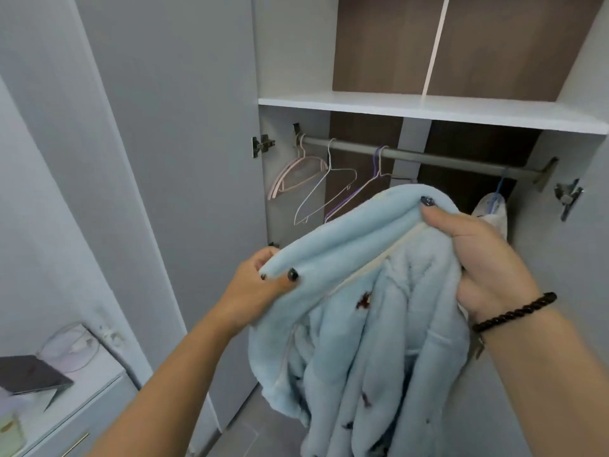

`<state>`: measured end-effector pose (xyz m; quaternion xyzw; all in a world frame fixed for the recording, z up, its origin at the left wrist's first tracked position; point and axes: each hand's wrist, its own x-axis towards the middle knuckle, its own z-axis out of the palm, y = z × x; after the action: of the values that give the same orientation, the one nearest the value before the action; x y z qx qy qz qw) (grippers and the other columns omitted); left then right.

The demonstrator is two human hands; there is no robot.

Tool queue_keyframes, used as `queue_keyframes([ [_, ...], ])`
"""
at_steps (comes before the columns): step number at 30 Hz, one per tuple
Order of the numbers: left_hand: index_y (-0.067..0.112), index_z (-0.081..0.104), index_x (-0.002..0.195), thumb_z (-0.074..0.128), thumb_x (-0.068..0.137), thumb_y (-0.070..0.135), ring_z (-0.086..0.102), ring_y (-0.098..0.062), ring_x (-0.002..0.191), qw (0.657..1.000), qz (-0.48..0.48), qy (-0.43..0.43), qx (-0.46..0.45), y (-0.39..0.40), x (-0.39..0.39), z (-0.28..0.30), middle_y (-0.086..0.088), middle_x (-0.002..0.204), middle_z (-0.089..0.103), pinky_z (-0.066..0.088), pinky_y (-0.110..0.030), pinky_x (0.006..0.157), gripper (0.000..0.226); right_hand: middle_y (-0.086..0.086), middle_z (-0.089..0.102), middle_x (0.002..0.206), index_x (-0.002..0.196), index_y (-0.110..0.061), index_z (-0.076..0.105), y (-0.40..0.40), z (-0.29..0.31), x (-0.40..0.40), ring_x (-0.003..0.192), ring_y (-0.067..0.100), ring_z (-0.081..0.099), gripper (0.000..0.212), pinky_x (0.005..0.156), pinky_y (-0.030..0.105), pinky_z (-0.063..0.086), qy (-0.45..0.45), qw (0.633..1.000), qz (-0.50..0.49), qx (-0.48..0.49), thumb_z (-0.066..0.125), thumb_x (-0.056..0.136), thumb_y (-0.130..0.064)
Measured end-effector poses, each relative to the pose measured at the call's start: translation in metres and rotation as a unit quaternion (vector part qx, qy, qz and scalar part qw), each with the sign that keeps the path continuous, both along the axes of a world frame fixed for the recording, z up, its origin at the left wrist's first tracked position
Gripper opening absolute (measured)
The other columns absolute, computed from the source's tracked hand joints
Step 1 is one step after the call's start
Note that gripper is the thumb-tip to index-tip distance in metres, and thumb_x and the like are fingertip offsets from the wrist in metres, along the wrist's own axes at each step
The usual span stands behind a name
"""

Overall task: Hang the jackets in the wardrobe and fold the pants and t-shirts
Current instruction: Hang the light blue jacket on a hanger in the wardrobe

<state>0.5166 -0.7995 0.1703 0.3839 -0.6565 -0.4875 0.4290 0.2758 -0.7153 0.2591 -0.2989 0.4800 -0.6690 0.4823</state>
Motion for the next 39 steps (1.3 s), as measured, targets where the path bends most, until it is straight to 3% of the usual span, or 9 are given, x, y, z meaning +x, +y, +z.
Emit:
queue_keyframes([
  [4,0.031,0.045,0.105,0.077,0.048,0.067,0.061,-0.012,0.085,0.891,-0.049,-0.406,-0.196,-0.028,-0.040,0.005,0.011,0.094,0.063,0.052,-0.033,0.070,0.074,0.005,0.075,0.083,0.092,-0.012,0.070,-0.001,-0.001,-0.022,0.078,0.017,0.073,0.014,0.066,0.029,0.059,0.037,0.995,-0.094,-0.023,0.068,0.085,-0.024],
  [6,0.026,0.039,0.108,0.071,0.069,0.058,0.062,-0.021,0.082,0.847,0.011,-0.457,-0.271,-0.046,-0.068,-0.002,0.005,0.089,0.063,0.049,-0.034,0.064,0.059,0.005,0.075,0.084,0.093,-0.011,0.070,-0.008,-0.002,-0.034,0.078,0.017,0.072,0.015,0.066,0.028,0.059,0.052,0.990,-0.131,-0.025,0.067,0.087,-0.024],
  [10,0.022,0.041,0.112,0.069,0.075,0.039,0.064,-0.026,0.072,0.877,0.103,-0.333,-0.330,-0.086,-0.109,-0.028,0.008,0.077,0.059,0.044,-0.032,0.056,0.049,0.009,0.075,0.093,0.103,-0.007,0.070,-0.019,-0.006,-0.049,0.086,0.021,0.072,0.024,0.074,0.033,0.059,0.047,0.979,-0.198,-0.029,0.068,0.086,-0.024],
  [16,0.012,0.049,0.117,0.077,0.062,0.010,0.055,-0.029,0.094,0.913,0.071,-0.203,-0.346,-0.168,-0.142,-0.064,-0.006,0.108,0.051,0.046,-0.036,0.069,0.062,0.008,0.075,0.092,0.095,-0.009,0.071,-0.039,0.009,-0.079,0.087,0.019,0.071,0.015,0.075,0.032,0.058,0.030,0.932,-0.347,-0.098,0.067,0.087,-0.021],
  [22,0.014,0.053,0.105,0.066,0.083,0.008,0.061,-0.033,0.097,0.982,-0.003,-0.183,-0.044,-0.256,-0.141,-0.090,-0.007,0.098,0.062,0.045,-0.035,0.073,0.026,0.001,0.073,0.080,0.086,-0.012,0.070,-0.054,0.002,-0.101,0.073,0.014,0.069,0.007,0.067,0.028,0.056,0.121,0.887,-0.444,-0.040,0.073,0.082,-0.016],
  [27,0.026,0.060,0.096,0.085,0.058,0.028,0.063,-0.020,0.093,0.982,-0.129,-0.127,0.056,-0.288,-0.143,-0.069,0.001,0.098,0.066,0.050,-0.030,0.076,0.046,0.008,0.068,0.086,0.098,-0.007,0.066,-0.075,-0.031,-0.107,0.057,0.009,0.064,0.021,0.047,0.019,0.048,0.250,0.853,-0.429,0.159,0.074,0.080,-0.014],
  [31,0.032,0.075,0.088,0.077,0.063,0.027,0.070,-0.015,0.090,0.963,-0.231,-0.123,0.060,-0.302,-0.143,-0.046,0.002,0.092,0.075,0.054,-0.032,0.084,0.026,0.005,0.056,0.120,0.131,-0.017,0.049,-0.102,-0.067,-0.102,0.102,0.021,0.057,0.065,0.088,0.035,0.048,0.294,0.832,-0.404,0.240,0.079,0.074,-0.010],
  [34,0.021,0.071,0.074,0.075,0.080,0.024,0.064,-0.004,0.063,0.960,-0.211,-0.183,0.008,-0.305,-0.149,-0.034,0.007,0.064,0.069,0.051,-0.019,0.061,0.007,0.005,0.057,0.118,0.122,-0.023,0.056,-0.130,-0.088,-0.092,0.098,0.019,0.055,0.052,0.086,0.032,0.046,0.344,0.832,-0.370,0.231,0.074,0.077,-0.003],
  [39,0.023,0.074,0.085,0.066,0.070,0.039,0.069,-0.007,0.079,0.959,-0.217,-0.182,0.004,-0.320,-0.151,-0.036,0.006,0.080,0.074,0.054,-0.034,0.078,0.023,0.001,0.052,0.114,0.107,-0.028,0.054,-0.193,-0.110,-0.090,0.093,0.014,0.055,0.037,0.071,0.027,0.045,0.353,0.854,-0.282,0.257,0.075,0.078,-0.024],
])
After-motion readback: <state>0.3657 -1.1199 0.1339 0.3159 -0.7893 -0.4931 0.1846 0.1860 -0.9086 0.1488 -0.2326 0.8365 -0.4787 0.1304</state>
